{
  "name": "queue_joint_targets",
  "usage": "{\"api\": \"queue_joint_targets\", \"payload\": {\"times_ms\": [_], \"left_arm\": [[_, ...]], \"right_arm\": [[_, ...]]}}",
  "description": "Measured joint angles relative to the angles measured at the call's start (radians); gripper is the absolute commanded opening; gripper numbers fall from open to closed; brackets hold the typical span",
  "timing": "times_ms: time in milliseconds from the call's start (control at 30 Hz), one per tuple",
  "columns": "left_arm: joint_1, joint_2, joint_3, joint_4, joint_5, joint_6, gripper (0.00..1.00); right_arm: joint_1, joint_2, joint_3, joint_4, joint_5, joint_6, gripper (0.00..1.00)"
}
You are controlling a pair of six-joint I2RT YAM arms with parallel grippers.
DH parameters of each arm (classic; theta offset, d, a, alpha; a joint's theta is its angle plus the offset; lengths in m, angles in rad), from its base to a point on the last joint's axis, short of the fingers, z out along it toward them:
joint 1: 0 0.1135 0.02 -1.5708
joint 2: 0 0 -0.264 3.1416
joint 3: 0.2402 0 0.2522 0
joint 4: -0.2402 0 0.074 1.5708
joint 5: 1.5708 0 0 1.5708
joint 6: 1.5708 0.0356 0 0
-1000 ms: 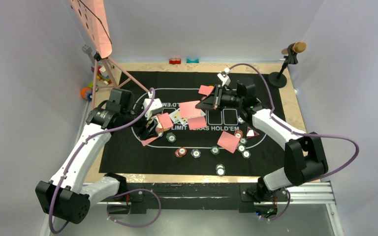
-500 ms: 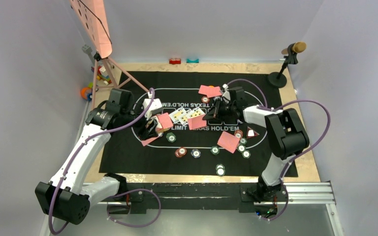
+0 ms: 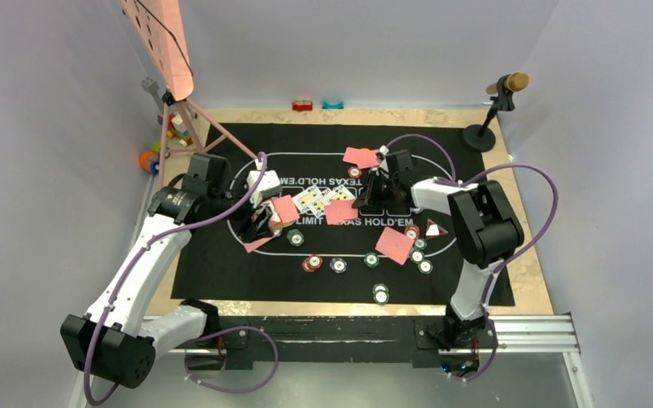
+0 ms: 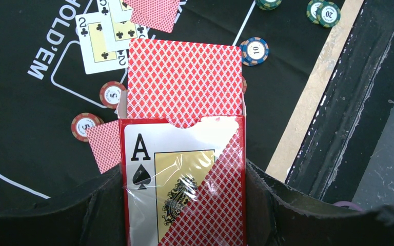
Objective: Distribute texas hold em gaming equipment
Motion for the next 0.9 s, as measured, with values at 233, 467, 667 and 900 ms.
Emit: {"api": "queue_joint_targets", "payload": {"times_ms": [233, 467, 667, 900], "left_arm": [[0.000, 0.000, 0.000, 0.000, 0.006, 0.000, 0.00], [0.000, 0.000, 0.000, 0.000, 0.011, 0.000, 0.00], [0.000, 0.000, 0.000, -0.003, 0.015, 0.000, 0.00], [0.000, 0.000, 0.000, -0.008, 0.017, -0.002, 0.00]], "right_arm": [[0.044, 0.000, 0.009, -0.076, 0.095, -0.023, 0.24], [0.082, -0.009, 0.047, -0.124, 0.179, -0.027, 0.50], [0.114, -0.031, 0.079, -0.202, 0.287, -0.042, 0.67], [0.143, -0.149, 0.113, -0.354, 0.371, -0.066, 0.79]]}}
